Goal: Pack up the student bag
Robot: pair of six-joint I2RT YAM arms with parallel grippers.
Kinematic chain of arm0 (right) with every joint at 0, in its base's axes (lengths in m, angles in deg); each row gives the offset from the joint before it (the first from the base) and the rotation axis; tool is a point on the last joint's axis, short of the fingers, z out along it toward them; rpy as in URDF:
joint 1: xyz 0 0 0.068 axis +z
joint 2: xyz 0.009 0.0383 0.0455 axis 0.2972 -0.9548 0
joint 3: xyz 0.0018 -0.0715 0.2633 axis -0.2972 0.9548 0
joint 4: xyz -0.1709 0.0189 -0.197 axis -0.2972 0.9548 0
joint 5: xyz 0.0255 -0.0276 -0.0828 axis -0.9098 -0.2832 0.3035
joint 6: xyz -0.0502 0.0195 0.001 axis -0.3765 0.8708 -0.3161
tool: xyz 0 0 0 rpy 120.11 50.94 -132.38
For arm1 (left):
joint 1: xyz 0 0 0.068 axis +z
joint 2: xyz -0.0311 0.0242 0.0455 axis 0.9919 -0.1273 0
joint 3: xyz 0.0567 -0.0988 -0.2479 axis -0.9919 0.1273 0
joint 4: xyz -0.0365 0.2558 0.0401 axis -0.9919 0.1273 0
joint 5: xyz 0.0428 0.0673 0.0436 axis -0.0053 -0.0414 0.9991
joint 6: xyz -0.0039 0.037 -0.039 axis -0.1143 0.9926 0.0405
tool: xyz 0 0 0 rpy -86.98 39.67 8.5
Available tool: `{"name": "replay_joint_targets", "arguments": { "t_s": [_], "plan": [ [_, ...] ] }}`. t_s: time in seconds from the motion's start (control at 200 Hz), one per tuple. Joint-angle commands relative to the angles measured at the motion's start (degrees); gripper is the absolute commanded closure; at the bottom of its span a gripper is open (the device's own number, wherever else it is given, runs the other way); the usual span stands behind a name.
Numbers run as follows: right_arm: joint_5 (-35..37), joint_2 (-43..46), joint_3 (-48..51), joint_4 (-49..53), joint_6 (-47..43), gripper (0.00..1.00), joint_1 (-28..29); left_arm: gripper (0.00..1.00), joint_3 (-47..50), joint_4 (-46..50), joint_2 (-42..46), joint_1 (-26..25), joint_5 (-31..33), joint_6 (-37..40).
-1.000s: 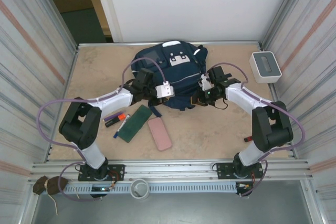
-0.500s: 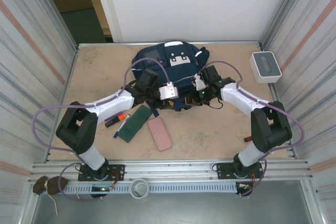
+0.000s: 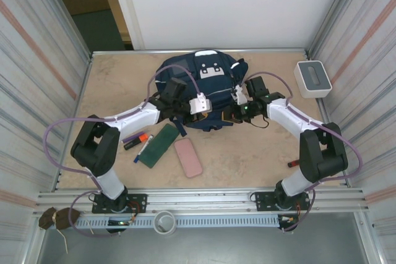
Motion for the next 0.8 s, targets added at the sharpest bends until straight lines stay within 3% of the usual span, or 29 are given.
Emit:
{"name": "replay_joint_targets", "arguments": {
  "t_s": [0.0,0.145,0.366,0.491,0.676,0.741,0.797],
  "plan": [
    [5.3,0.9,0.7,4.2,-1.8,1.0,-4.7,1.0,3.1,0.9,3.8,7.0,2.3,0.9],
    [4.5,-0.4,-0.4,2.4,-0.9,1.0,-2.7,0.97,2.3,3.3,3.6,7.7,2.5,0.5],
    [2.3,0.6,-3.5,1.1,0.5,1.0,2.0,0.62,2.1,4.8,4.8,2.5,4.5,-0.8],
    [1.5,1.3,-4.9,1.0,1.4,1.0,4.1,0.53,0.5,5.0,4.0,-1.2,6.7,-0.1],
    [0.8,2.2,-5.7,0.9,2.3,1.0,6.6,0.52,-4.6,7.0,-0.7,-4.5,8.1,1.5],
    [0.5,2.3,-5.6,1.4,1.9,1.0,6.8,0.61,-6.0,7.8,-1.8,-4.6,7.8,1.6],
    [0.9,2.2,-5.4,3.0,0.7,1.0,6.0,0.77,-6.2,7.9,-1.9,-4.1,7.6,2.0]
  ]
}}
